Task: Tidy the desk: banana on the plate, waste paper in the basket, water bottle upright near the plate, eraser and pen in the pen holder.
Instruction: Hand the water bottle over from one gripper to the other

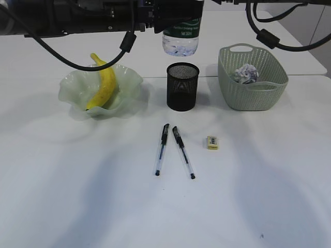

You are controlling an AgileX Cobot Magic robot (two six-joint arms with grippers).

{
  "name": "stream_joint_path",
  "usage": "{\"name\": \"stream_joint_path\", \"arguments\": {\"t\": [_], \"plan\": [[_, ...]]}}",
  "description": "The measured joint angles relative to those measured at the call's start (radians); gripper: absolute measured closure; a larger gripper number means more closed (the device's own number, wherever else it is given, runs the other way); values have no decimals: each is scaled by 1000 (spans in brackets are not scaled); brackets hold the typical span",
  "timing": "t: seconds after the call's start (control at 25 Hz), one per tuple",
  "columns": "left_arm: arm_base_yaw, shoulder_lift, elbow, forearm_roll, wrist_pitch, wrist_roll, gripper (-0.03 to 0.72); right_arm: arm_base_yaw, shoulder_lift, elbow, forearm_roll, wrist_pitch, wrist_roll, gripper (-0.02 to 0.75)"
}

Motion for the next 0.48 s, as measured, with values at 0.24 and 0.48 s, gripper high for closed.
{"name": "stream_joint_path", "arguments": {"t": [0.24, 0.48], "plan": [[0, 0, 0, 0, 0, 0, 123, 0, 0, 0, 0, 0, 0, 381], [0, 0, 0, -1, -9, 0, 195, 0, 0, 0, 1, 2, 5, 381]]}}
